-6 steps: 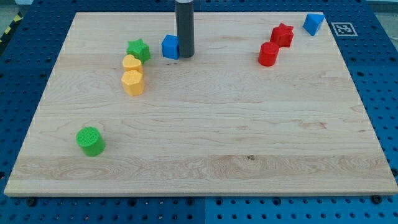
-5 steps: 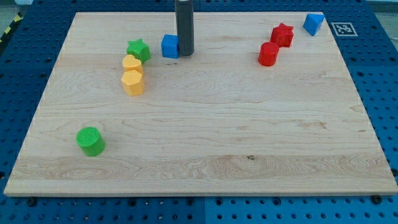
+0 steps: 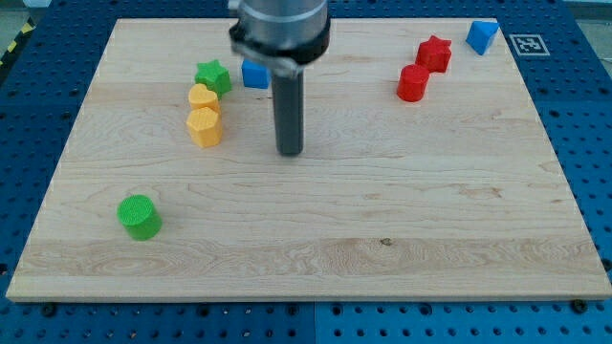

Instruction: Keep the green circle below the hexagon

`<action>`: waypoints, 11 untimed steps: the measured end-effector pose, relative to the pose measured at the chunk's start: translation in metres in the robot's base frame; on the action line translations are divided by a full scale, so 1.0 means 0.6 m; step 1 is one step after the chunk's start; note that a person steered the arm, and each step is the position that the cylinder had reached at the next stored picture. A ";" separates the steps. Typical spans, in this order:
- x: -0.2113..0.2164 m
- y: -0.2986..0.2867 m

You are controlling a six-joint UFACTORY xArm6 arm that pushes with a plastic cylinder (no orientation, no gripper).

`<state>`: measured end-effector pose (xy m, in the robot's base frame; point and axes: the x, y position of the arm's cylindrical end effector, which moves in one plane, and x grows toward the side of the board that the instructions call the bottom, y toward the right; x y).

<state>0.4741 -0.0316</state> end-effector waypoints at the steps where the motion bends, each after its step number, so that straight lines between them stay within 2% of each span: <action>1: 0.056 -0.067; 3: 0.013 -0.242; 4: 0.065 -0.324; 5: 0.141 -0.299; 7: 0.158 -0.204; 10: 0.042 -0.177; 11: 0.041 -0.154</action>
<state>0.4988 -0.1239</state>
